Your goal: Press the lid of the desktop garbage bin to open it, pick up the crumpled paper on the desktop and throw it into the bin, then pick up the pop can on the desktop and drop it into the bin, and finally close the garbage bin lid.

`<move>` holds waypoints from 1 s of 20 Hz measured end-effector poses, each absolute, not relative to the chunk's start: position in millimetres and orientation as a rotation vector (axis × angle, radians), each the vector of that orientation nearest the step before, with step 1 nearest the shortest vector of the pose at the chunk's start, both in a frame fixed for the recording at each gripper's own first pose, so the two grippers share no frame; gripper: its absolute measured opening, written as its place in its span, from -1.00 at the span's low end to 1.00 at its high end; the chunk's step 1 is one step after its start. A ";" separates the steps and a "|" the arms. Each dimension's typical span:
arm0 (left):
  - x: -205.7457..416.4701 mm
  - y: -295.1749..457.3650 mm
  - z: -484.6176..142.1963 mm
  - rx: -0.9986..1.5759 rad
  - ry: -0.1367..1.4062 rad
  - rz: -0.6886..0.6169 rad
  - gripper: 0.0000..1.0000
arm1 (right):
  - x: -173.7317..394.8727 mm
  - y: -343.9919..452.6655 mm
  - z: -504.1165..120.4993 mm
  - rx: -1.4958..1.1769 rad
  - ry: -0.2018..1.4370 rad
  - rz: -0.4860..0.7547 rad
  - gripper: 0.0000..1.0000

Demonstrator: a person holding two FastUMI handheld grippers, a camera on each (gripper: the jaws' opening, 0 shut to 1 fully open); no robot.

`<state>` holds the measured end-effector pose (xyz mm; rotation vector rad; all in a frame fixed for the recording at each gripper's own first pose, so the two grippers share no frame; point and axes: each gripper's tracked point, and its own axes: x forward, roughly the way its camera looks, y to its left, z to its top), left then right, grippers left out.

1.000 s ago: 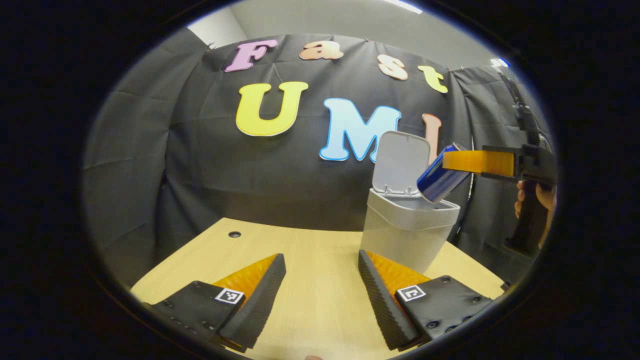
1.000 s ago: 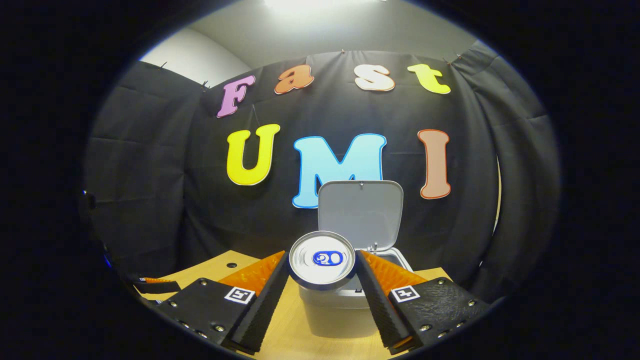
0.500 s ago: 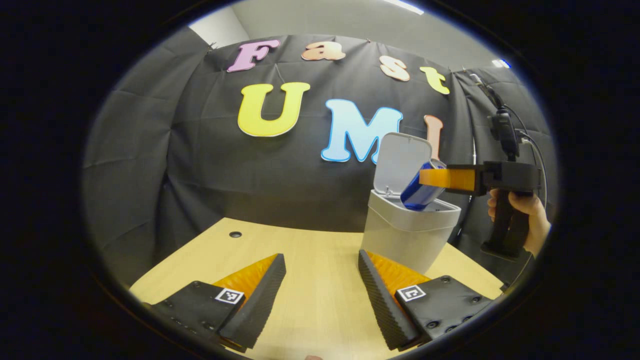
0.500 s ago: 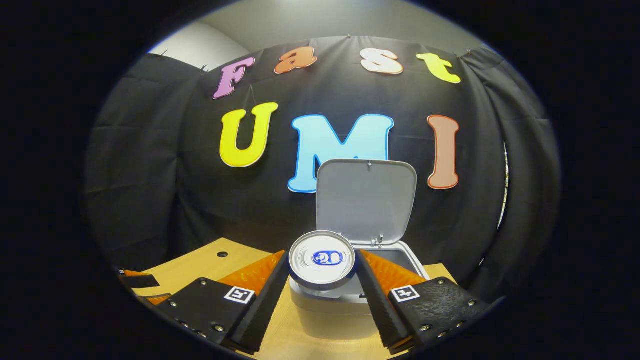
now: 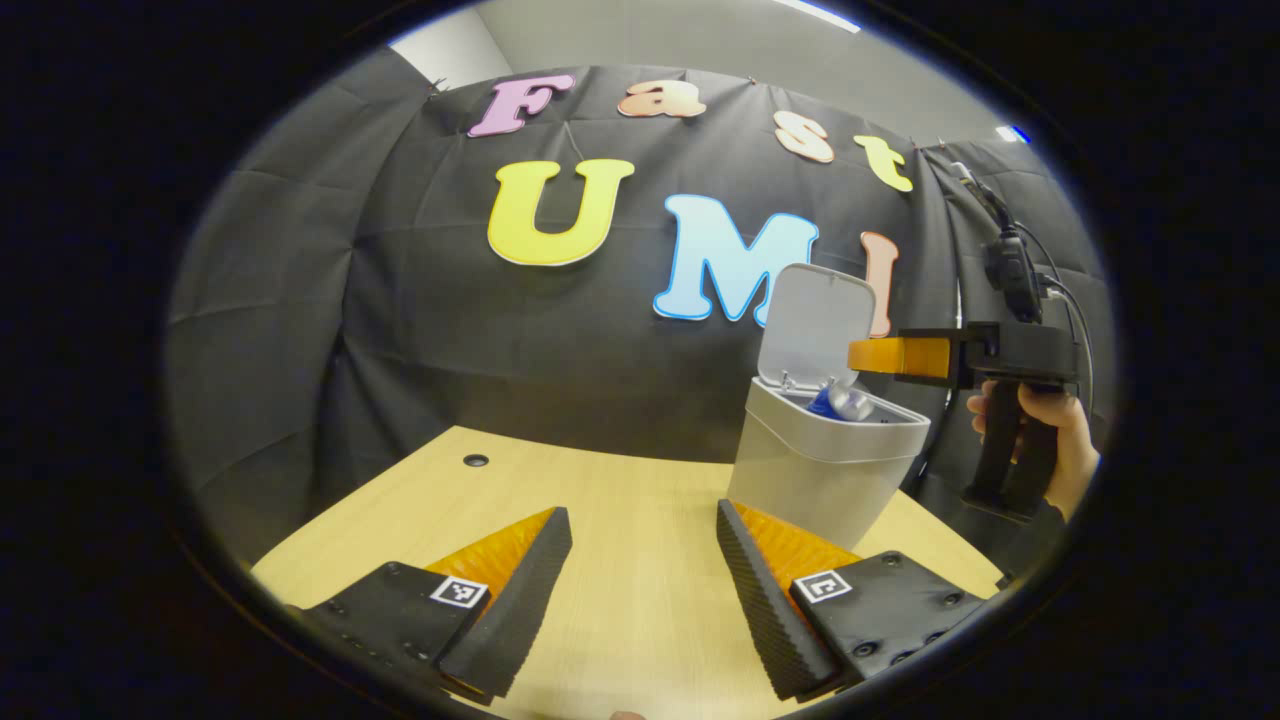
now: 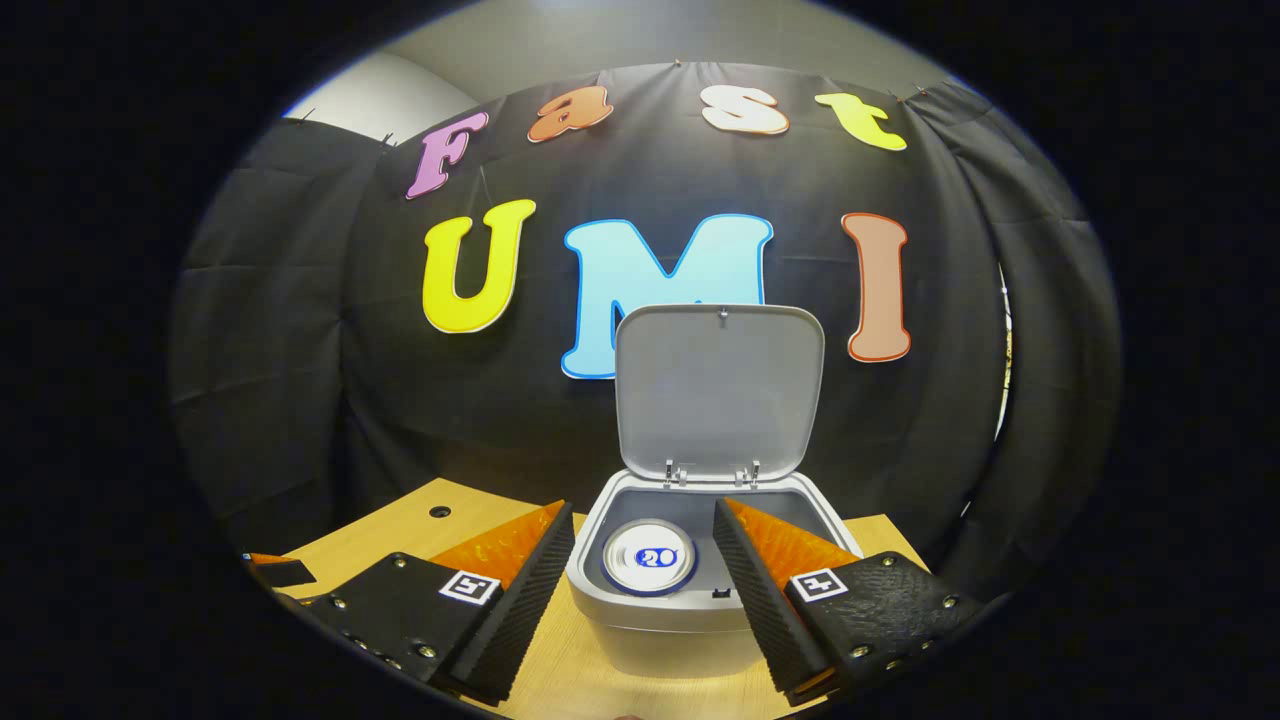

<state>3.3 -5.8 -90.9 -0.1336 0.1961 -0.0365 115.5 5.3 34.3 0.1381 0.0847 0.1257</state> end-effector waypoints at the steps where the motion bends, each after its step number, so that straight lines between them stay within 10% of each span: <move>1: 3.8 -5.7 -90.9 -0.133 0.195 -0.037 0.92 | 116.0 3.2 35.9 0.139 0.080 0.122 0.80; 20: 52.1 -6.4 -85.8 -0.162 0.169 -0.094 0.93 | 187.7 -46.0 142.9 0.052 -0.047 0.023 0.80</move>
